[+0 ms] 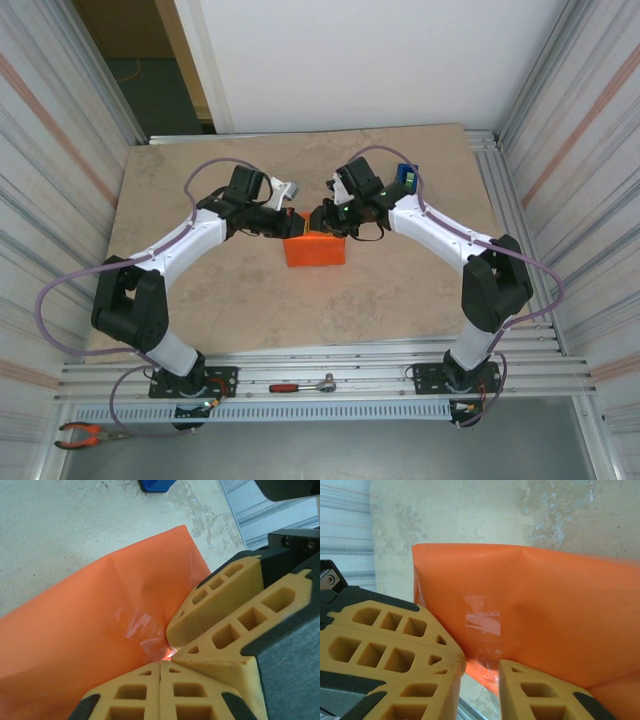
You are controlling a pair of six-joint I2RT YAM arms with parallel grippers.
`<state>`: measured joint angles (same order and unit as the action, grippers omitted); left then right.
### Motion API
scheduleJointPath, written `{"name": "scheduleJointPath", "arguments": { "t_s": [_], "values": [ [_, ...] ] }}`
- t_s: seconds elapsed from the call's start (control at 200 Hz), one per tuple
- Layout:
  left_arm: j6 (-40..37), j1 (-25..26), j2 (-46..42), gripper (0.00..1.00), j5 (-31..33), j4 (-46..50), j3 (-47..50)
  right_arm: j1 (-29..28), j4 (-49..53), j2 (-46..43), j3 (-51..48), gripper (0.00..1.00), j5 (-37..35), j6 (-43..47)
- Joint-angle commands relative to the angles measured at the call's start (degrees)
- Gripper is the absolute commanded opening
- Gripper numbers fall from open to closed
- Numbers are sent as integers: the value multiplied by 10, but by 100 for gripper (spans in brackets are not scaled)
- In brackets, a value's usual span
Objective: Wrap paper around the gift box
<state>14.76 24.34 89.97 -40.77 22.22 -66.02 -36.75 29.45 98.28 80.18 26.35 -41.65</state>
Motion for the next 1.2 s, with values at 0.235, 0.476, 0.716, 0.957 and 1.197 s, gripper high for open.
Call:
{"name": "scheduleJointPath", "arguments": {
  "t_s": [0.235,0.476,0.716,0.957,1.197],
  "values": [
    [-15,-3,11,0,25,32,24,-9,46,8,8,36,-8,31],
    [-15,-3,9,0,25,31,25,-4,24,-33,-5,39,-5,31],
    [-13,-2,7,0,20,27,27,23,-17,-71,-22,30,19,7],
    [-14,-2,5,0,21,27,30,28,-82,-31,-38,0,72,-32],
    [-14,-2,4,0,20,26,31,20,-84,-4,-59,0,86,-28]
  ]
}}
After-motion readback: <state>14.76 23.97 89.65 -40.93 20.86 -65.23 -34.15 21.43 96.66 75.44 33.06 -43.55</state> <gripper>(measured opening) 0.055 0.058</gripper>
